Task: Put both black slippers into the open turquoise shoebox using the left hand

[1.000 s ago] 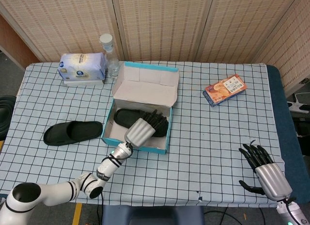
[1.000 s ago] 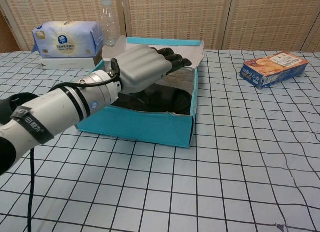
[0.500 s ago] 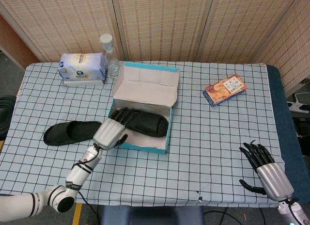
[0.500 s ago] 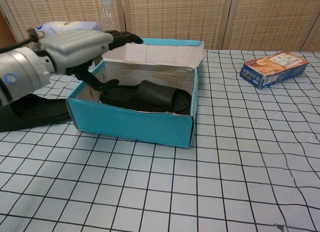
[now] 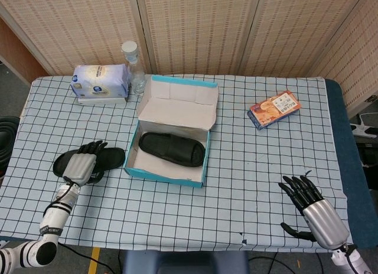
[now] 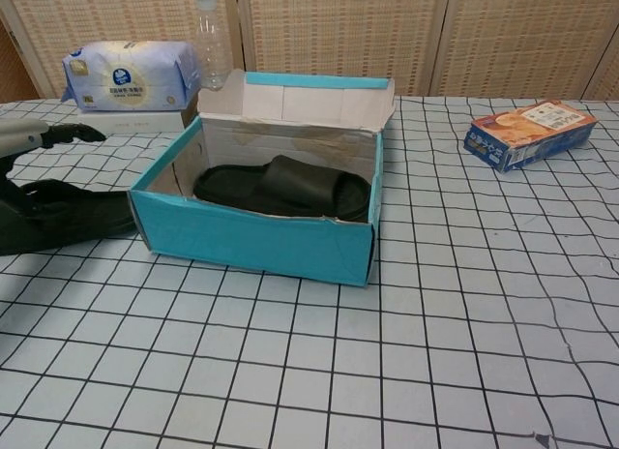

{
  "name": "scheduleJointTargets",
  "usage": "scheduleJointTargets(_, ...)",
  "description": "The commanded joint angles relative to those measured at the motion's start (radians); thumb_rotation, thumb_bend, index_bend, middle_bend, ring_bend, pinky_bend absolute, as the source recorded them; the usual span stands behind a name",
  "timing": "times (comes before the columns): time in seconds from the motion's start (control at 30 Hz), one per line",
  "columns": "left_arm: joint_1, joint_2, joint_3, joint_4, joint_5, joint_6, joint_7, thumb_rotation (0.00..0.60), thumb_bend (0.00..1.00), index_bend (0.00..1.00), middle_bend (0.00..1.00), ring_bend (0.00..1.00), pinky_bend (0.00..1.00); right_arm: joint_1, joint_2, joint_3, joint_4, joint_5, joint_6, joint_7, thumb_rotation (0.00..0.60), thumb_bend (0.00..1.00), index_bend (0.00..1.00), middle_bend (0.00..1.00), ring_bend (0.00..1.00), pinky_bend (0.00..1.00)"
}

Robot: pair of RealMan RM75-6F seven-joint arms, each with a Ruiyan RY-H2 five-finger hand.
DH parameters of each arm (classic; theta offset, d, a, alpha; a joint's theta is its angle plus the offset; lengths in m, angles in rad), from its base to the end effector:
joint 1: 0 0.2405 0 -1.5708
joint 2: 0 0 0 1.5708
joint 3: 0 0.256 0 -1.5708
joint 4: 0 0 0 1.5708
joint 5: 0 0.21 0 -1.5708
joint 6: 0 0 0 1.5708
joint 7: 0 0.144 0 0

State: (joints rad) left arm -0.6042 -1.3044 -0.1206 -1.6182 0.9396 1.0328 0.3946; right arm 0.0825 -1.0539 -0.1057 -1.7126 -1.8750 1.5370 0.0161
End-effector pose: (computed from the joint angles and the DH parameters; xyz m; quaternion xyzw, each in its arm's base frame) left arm -0.2336 0.3237 0.0603 -0.6850 -0.4286 -0.2847 0.5158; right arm -0.2574 -0.1364 0.1397 0.6984 -0.3558 0.4358 0.4424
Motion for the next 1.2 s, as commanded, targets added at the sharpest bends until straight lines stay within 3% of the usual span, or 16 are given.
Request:
scheduleJointTargets(0.03,-0.004,-0.019,0.006,0.046,-0.047,-0.024,0.025,0.6,0.36,0.0,0.0,0.0,0.08,0.0,0.0,-0.001,0.0,0.0,0.0,0.001,0.49,0.16,0.0,0.0,0.0,0.0)
scheduleJointTargets(0.2,-0.011,-0.047,0.011,0.13,-0.148,-0.069,0.056,0.6,0.36,0.0,0.0,0.0,0.09,-0.009,0.0,-0.004,0.002,0.004,0.007,-0.008,0.49,0.16,0.0,0.0,0.0,0.0)
scheduleJointTargets(0.43,-0.025,-0.036,0.018,0.148,-0.218,-0.105,0.085,0.6,0.36,0.0,0.0,0.0,0.1,-0.006,-0.01,-0.005,0.003,0.015,-0.012,-0.018,0.489,0.16,0.0,0.0,0.0,0.0)
scheduleJointTargets(0.87,-0.035,-0.101,0.034,0.297,-0.243,-0.161,0.071,0.6,0.36,0.0,0.0,0.0,0.12,-0.005,-0.018,-0.009,0.003,0.018,-0.024,-0.03,0.489,0.16,0.0,0.0,0.0,0.0)
scheduleJointTargets(1.07,-0.033,-0.148,0.033,0.368,-0.228,-0.121,0.08,0.6,0.36,0.0,0.0,0.01,0.23,-0.005,-0.022,-0.01,0.007,0.03,-0.035,-0.034,0.49,0.16,0.0,0.0,0.0,0.0)
scheduleJointTargets(1.2,-0.023,-0.186,0.03,0.419,-0.2,-0.07,0.089,0.6,0.39,0.08,0.11,0.16,0.38,-0.004,-0.023,-0.01,0.008,0.035,-0.039,-0.033,0.49,0.16,0.0,0.0,0.0,0.0)
